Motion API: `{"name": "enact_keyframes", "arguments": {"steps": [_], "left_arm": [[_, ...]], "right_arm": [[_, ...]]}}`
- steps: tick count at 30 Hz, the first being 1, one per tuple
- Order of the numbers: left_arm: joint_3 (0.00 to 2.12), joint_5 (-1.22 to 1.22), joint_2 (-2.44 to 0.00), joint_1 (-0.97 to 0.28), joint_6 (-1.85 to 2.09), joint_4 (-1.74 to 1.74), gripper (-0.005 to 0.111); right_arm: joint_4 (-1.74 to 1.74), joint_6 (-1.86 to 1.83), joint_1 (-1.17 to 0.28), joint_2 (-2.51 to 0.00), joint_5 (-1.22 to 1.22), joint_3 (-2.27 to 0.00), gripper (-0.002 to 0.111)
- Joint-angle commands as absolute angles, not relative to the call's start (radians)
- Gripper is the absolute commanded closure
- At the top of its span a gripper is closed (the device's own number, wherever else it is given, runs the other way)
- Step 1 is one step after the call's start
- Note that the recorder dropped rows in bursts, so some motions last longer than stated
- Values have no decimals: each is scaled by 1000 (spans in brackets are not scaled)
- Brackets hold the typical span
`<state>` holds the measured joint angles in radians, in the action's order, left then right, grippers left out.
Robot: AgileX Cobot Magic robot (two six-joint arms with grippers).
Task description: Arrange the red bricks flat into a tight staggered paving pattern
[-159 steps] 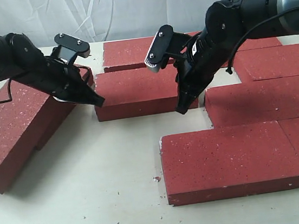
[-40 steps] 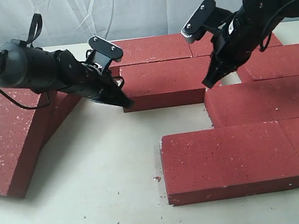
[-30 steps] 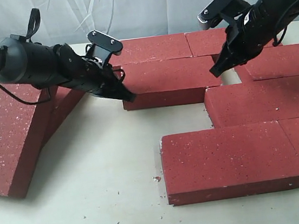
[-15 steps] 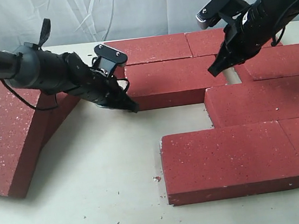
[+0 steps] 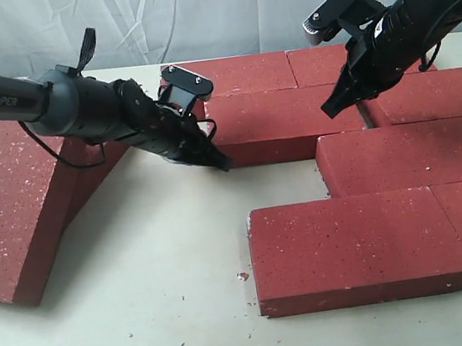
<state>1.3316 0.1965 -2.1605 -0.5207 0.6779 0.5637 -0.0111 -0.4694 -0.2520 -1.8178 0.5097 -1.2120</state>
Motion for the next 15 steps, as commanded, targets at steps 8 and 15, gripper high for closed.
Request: {"name": "enact_keyframes", "arguments": {"steps": [8,15], "left_arm": [[1424,235,-2243,-545,676,631,107],[1470,257,-2256,-567,676,639,107]], "right_arm": [[-23,-466,-245,-1807,498,-1211,109],[-23,-466,-245,-1807,498,-1211,109]]}}
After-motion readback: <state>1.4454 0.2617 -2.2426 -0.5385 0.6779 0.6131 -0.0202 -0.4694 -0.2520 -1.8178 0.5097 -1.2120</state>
